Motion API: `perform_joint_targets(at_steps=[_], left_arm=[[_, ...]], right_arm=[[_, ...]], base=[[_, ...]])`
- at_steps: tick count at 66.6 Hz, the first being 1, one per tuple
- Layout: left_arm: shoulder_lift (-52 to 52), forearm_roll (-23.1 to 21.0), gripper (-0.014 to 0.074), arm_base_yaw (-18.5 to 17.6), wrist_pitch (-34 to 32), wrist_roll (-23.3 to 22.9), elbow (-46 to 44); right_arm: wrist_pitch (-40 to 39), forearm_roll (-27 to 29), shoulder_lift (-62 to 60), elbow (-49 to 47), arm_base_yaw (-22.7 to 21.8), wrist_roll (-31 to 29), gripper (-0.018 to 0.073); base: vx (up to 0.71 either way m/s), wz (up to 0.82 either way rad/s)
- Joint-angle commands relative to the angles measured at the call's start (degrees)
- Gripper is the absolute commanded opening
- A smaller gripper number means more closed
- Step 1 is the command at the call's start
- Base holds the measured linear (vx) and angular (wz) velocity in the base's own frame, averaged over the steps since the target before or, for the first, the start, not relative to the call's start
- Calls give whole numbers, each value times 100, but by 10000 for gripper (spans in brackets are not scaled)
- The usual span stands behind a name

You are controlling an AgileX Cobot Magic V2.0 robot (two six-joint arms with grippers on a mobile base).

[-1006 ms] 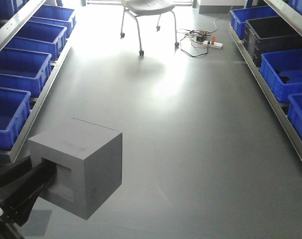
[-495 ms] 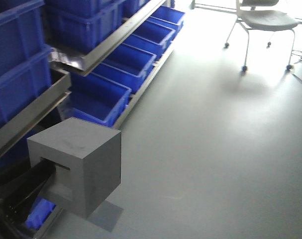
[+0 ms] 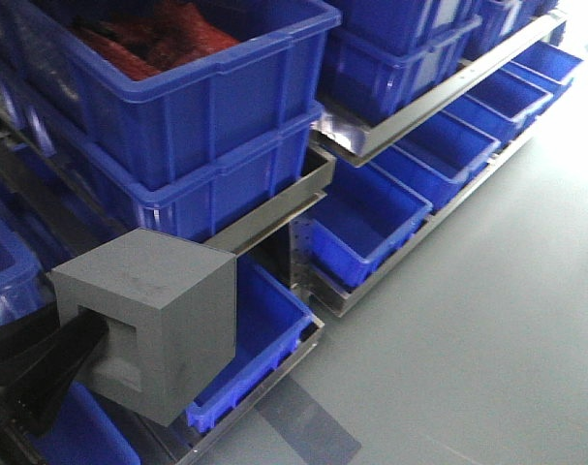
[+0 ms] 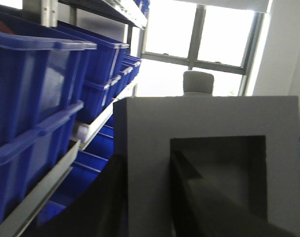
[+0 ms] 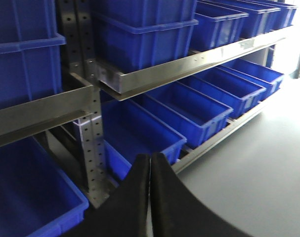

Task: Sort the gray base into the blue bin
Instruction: 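Turn and stop in front of the empty blue bin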

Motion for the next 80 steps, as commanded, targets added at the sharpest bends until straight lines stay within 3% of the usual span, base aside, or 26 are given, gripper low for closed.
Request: perform_joint_targets(at_steps=[1,46,80], left_arm=[[-23,-20,-6,-33,-639,-34,-154],[-23,-20,-6,-33,-639,-34,-154],[-23,-20,-6,-33,-639,-34,-154]], right_arm=[[-452,-37,57,97,12,-40,-9],[-452,-37,57,97,12,-40,-9],[-452,-37,57,97,12,-40,-9]], base=[[18,70],[14,73],[4,35]])
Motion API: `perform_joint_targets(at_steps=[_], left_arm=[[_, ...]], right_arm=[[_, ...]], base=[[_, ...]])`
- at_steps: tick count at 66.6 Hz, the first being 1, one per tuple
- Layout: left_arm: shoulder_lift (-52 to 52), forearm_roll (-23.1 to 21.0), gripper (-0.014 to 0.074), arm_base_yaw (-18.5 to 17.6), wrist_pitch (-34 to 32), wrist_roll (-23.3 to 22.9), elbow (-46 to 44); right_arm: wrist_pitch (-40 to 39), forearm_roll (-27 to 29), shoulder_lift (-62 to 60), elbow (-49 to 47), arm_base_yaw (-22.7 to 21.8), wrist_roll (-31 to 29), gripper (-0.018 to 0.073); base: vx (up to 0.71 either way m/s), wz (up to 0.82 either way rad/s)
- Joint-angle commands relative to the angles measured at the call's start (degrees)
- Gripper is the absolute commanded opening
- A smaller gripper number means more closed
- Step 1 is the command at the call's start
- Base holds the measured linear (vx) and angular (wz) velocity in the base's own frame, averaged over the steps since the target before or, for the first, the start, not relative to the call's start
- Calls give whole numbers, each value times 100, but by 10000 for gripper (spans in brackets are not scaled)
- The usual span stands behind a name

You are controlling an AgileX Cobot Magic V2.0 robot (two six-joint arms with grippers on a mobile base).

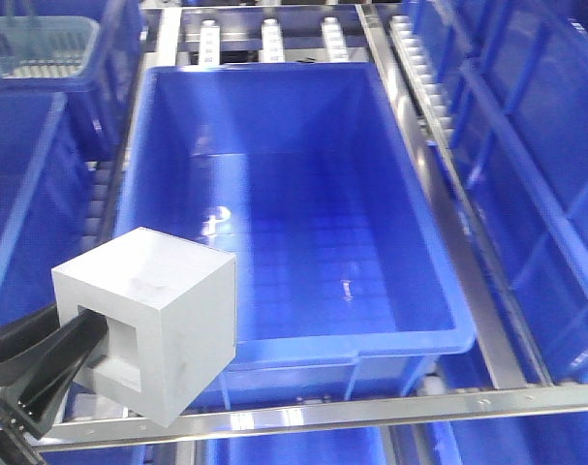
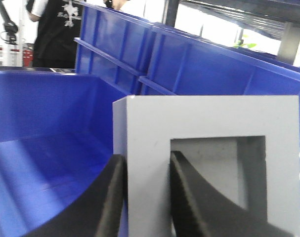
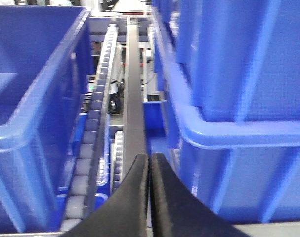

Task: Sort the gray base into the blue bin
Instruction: 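Turn and stop in front of the empty blue bin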

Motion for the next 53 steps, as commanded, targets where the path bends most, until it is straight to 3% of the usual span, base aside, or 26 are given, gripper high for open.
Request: perform_joint_targets(at_steps=[1,53], left_arm=[[-23,-20,-6,-33,-639,-34,-154],[-23,-20,-6,-33,-639,-34,-154]], right_arm=[[-452,-37,57,97,12,-40,-9],[-452,-37,57,97,12,-40,-9]], base=[[0,22],[0,7]])
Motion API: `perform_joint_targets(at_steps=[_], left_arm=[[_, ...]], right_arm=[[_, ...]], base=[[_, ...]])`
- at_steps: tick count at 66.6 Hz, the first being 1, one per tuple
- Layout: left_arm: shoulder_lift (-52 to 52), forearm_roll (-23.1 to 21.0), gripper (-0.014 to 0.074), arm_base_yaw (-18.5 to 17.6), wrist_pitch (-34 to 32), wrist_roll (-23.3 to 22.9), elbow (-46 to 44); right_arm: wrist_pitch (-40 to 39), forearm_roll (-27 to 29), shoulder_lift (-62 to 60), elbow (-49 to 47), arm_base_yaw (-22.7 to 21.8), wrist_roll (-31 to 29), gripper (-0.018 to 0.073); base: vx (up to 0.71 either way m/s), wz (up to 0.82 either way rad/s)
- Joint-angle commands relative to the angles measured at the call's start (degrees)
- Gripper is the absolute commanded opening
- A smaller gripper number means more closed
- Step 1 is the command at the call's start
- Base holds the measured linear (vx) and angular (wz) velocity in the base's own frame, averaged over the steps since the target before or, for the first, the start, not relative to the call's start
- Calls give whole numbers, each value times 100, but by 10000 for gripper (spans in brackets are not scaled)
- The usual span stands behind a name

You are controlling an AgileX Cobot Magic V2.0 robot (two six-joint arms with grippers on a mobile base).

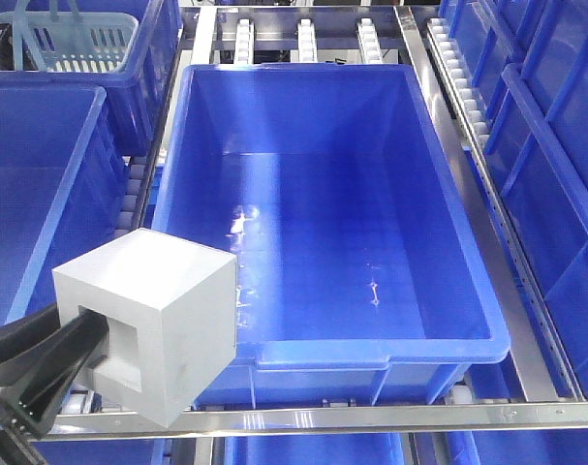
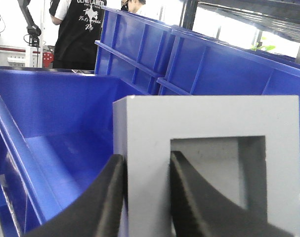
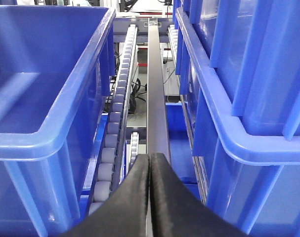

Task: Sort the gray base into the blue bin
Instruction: 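Turn and stop in front of the empty blue bin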

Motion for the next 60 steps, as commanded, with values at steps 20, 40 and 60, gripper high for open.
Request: perform_joint_targets(at_steps=[20,40,60], left_arm=[[-23,-20,-6,-33,-639,-34,-154],[-23,-20,-6,-33,-639,-34,-154],[-23,-20,-6,-33,-644,-34,-152]], right_arm=[[-452,-37,57,97,12,-40,-9],[-452,-37,57,97,12,-40,-9],[-452,-37,57,97,12,-40,-9]], base=[[0,0],[0,0],[0,0]])
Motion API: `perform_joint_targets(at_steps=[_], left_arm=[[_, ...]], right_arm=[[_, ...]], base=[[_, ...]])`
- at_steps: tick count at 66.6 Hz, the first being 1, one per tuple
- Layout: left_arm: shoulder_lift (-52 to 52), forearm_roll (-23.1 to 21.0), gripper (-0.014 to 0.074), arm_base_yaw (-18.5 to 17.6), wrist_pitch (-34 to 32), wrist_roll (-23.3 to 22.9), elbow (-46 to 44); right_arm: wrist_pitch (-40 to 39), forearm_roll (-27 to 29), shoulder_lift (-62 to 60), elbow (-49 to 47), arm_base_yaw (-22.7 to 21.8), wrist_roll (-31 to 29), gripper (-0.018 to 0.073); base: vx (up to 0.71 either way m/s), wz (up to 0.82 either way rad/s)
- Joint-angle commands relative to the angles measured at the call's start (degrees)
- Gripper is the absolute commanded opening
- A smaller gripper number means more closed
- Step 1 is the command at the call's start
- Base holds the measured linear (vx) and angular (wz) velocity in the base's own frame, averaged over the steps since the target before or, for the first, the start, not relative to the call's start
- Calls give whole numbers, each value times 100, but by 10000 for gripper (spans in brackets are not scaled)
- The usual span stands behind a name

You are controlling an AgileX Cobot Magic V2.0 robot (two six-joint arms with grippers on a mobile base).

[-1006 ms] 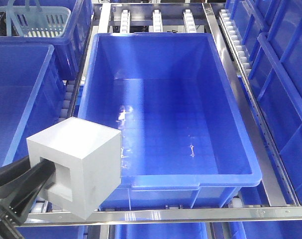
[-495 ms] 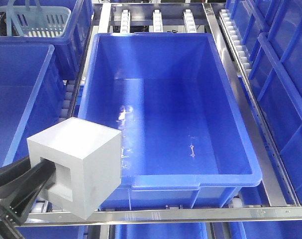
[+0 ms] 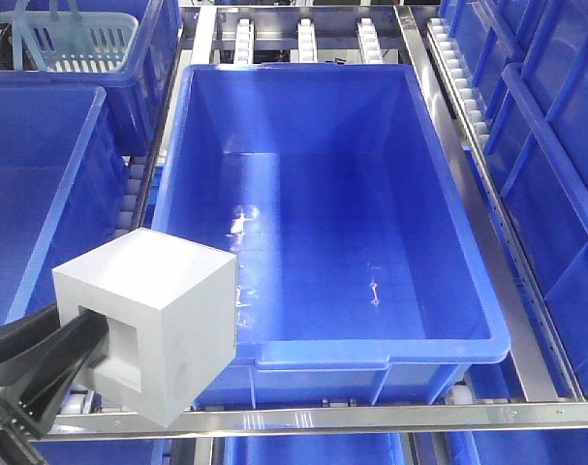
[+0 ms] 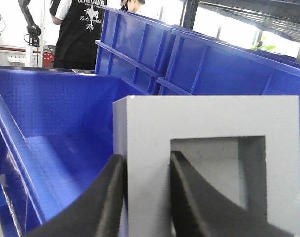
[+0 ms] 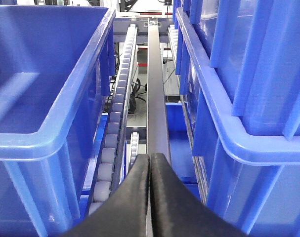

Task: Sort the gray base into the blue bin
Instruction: 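Turn and stop in front of the empty blue bin, then move the left gripper over the blue bin and lower the block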

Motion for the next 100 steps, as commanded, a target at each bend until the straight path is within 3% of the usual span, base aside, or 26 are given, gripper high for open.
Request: perform_joint_targets(at_steps=[1,40,49,55,62,80,91,100], left_arm=[[-23,-20,-6,-33,-644,-34,-152],[-10,-70,-4,-33,-391,-35,-273],[159,-63,-2,-33,10,0,-849],[471,-63,2,-33,322,299,-1358],[964,-69,5,-33,354,516,-1819],[2606,-69,15,-33,387,525,-3026],[3496,-69,18,-28,1122,536,-3878],[4110,-69,22,153,2193,536,-4591]], right_arm=[[-452,-37,57,97,12,-40,-9],[-452,-37,57,97,12,-40,-9],[-452,-37,57,97,12,-40,-9],[-452,-37,57,97,12,-40,-9],[-452,-37,57,97,12,-40,-9],[-452,-37,57,97,12,-40,-9],[-452,-37,57,97,12,-40,-9],[-452,-37,57,97,12,-40,-9]], base=[[0,0],[0,0],[0,0],[0,0],[0,0],[0,0],[0,0],[0,0]])
